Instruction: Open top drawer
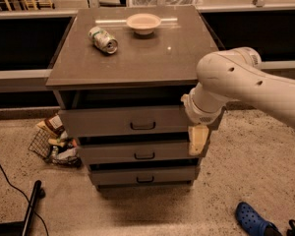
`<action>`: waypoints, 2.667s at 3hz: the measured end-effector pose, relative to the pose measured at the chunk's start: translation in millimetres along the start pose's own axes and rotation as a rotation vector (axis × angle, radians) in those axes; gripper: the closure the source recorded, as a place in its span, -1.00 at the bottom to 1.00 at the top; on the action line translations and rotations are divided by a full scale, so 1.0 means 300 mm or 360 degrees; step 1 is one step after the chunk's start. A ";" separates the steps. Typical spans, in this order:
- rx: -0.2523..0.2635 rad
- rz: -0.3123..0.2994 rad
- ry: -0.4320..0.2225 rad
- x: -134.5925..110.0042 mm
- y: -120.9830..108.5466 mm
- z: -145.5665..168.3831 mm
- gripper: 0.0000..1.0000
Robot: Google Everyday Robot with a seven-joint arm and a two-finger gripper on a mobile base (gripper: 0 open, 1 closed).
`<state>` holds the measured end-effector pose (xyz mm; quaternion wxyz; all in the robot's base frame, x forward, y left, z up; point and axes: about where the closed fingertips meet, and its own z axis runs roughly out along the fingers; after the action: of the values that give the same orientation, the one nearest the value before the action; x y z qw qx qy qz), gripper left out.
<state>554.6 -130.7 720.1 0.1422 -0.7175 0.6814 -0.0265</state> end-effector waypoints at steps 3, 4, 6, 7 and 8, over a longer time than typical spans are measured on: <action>0.0100 -0.0177 0.0041 0.055 -0.118 0.152 -1.00; 0.0095 -0.0214 0.0022 0.054 -0.170 0.187 -1.00; 0.0019 -0.0100 -0.0051 0.068 -0.245 0.249 -1.00; -0.0009 -0.0019 -0.0018 0.082 -0.247 0.304 -1.00; -0.0039 0.0032 0.0022 0.094 -0.239 0.358 -1.00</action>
Offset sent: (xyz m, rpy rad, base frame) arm 0.0494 -0.0102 -0.0430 -0.0618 -0.1196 0.1167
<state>651.1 -138.2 630.1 0.1290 -0.7122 0.6897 -0.0216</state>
